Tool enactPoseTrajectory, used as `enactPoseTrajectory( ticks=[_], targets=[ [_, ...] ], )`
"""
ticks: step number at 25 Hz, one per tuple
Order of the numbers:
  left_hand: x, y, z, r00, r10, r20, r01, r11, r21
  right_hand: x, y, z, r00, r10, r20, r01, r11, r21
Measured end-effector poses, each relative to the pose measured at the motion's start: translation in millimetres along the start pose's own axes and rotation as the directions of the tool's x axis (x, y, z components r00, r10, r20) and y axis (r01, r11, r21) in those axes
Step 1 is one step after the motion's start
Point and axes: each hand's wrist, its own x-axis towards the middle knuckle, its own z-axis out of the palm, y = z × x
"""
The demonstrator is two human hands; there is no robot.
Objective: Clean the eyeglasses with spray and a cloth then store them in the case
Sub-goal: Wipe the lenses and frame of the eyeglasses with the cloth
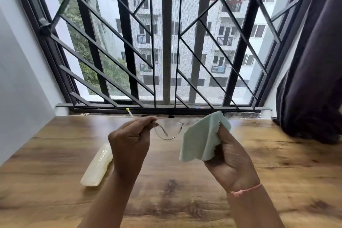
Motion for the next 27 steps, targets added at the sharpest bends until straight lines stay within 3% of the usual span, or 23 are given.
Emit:
enactPoseTrajectory(
  ticks=[3,7,14,17,21,27],
  targets=[
    [8,-10,-18,0.997,-0.076,-0.028,0.076,0.997,-0.005,-4,8,4,0.991,0.021,0.134,-0.012,0.998,-0.066],
    [14,-23,-35,0.989,-0.144,-0.026,0.143,0.989,-0.035,0,24,13,0.992,-0.028,0.121,0.033,0.998,-0.045],
    [11,-47,-46,0.948,-0.216,0.236,0.238,0.969,-0.068,-2,50,19,0.995,-0.092,0.046,0.093,0.995,-0.031],
    [8,-52,-49,0.936,-0.146,0.319,0.156,0.988,-0.006,-5,55,18,0.988,-0.152,-0.003,0.152,0.988,0.011],
    [10,-31,-44,0.965,-0.105,0.239,0.095,0.994,0.054,-5,57,13,0.975,-0.211,-0.069,0.211,0.978,-0.004],
    [15,25,-3,0.941,0.204,0.268,-0.206,0.978,-0.02,-2,44,7,0.935,-0.341,-0.101,0.329,0.937,-0.116]
  ],
)
